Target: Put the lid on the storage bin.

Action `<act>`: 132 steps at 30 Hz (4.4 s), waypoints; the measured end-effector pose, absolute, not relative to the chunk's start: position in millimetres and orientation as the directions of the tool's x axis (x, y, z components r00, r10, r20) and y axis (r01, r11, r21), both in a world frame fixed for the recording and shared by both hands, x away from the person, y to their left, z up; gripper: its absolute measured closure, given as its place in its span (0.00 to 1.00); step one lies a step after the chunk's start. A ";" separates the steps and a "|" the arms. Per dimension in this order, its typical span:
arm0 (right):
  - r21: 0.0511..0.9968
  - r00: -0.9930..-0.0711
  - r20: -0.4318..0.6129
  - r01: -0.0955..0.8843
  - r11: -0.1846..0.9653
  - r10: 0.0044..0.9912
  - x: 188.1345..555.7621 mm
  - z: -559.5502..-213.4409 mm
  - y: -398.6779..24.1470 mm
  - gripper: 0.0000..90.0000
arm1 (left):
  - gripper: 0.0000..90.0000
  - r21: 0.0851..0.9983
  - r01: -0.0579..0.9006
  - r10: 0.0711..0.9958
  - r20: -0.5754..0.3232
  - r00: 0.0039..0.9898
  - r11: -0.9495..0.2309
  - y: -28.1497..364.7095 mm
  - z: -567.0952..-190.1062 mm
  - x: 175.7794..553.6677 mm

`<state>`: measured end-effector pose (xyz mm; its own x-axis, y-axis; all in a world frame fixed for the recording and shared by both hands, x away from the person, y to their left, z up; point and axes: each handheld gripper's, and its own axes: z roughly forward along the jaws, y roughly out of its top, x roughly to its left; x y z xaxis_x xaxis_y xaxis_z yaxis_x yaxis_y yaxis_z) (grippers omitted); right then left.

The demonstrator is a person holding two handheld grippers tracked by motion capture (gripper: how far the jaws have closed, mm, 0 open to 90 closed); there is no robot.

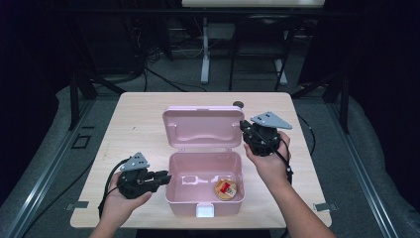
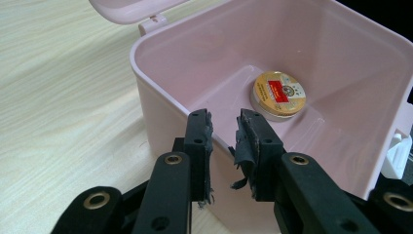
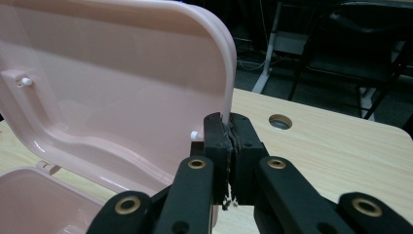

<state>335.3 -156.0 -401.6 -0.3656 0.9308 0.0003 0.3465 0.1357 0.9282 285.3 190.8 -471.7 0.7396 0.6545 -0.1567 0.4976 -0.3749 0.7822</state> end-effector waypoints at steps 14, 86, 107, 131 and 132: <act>0.931 -0.366 0.015 0.344 0.121 0.930 336.3 -403.1 -157.1 0.97 | 0.76 0.802 0.495 0.687 -0.152 0.711 -0.335 196.2 -465.5 295.4; 0.939 -0.381 0.020 0.324 0.114 0.924 329.5 -402.7 -158.3 0.93 | 0.92 0.924 0.329 0.805 -0.040 0.591 -0.196 178.7 -379.3 351.1; 0.936 -0.367 0.019 0.333 0.113 0.930 347.2 -382.6 -158.9 0.95 | 0.93 0.918 0.329 0.809 -0.016 0.587 -0.221 174.8 -375.4 360.8; 0.947 -0.377 0.011 0.303 0.112 0.926 345.3 -384.4 -160.2 0.94 | 0.94 0.922 0.311 0.810 0.005 0.586 -0.231 173.9 -376.2 364.1; 0.946 -0.377 0.010 0.303 0.114 0.926 344.6 -384.5 -160.1 0.94 | 0.94 0.924 0.311 0.809 -0.001 0.588 -0.225 174.6 -376.7 363.9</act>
